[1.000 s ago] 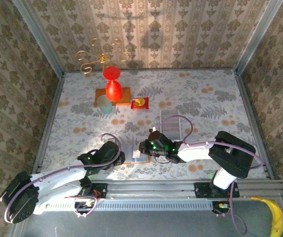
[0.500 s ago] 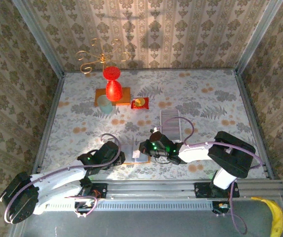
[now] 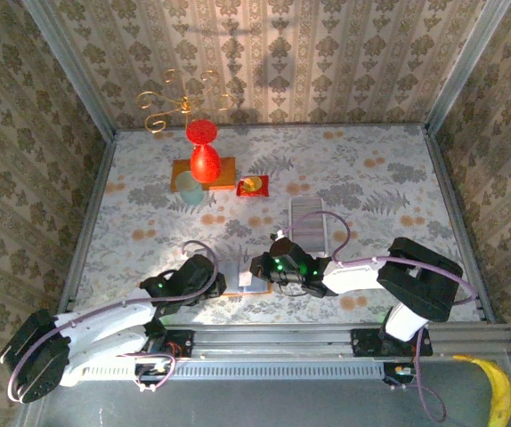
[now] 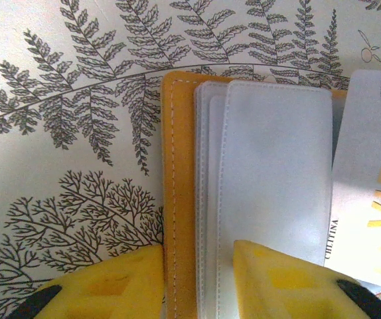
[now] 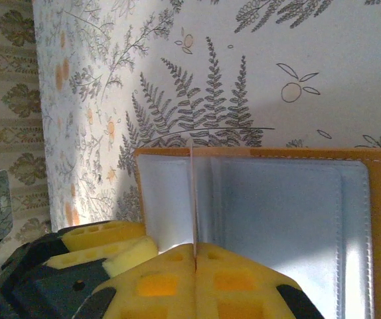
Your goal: Put the credit cards into the card holder
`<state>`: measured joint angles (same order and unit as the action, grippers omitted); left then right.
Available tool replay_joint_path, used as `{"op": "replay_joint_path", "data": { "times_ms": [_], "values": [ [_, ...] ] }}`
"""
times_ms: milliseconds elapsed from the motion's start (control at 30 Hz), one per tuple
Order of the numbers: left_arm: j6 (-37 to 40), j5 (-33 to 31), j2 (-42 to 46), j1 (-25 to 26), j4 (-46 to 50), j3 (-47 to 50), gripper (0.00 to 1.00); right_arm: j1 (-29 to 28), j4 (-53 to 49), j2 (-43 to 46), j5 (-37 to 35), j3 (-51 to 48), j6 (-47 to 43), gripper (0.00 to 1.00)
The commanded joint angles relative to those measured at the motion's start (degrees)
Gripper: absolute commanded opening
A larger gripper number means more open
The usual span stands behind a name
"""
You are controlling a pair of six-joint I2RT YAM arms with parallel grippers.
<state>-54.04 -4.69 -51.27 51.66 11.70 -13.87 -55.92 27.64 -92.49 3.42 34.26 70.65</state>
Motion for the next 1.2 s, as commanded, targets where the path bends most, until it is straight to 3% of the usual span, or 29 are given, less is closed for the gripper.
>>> {"op": "replay_joint_path", "data": {
  "times_ms": [0, 367, 1167],
  "values": [
    [-0.72, 0.23, -0.70, -0.23, 0.51, 1.74, 0.33, -0.68, -0.26, 2.32, 0.02, -0.59, 0.71, 0.00],
    [-0.93, 0.03, -0.59, -0.19, 0.46, 2.00, 0.32, -1.21, -0.87, 2.18, -0.78, -1.08, 1.20, 0.00],
    [-1.24, 0.30, -0.08, -0.12, 0.70, 2.52, 0.32, -2.26, 8.69, -3.38, 0.64, -2.52, 4.98, 0.00]
  ]
}}
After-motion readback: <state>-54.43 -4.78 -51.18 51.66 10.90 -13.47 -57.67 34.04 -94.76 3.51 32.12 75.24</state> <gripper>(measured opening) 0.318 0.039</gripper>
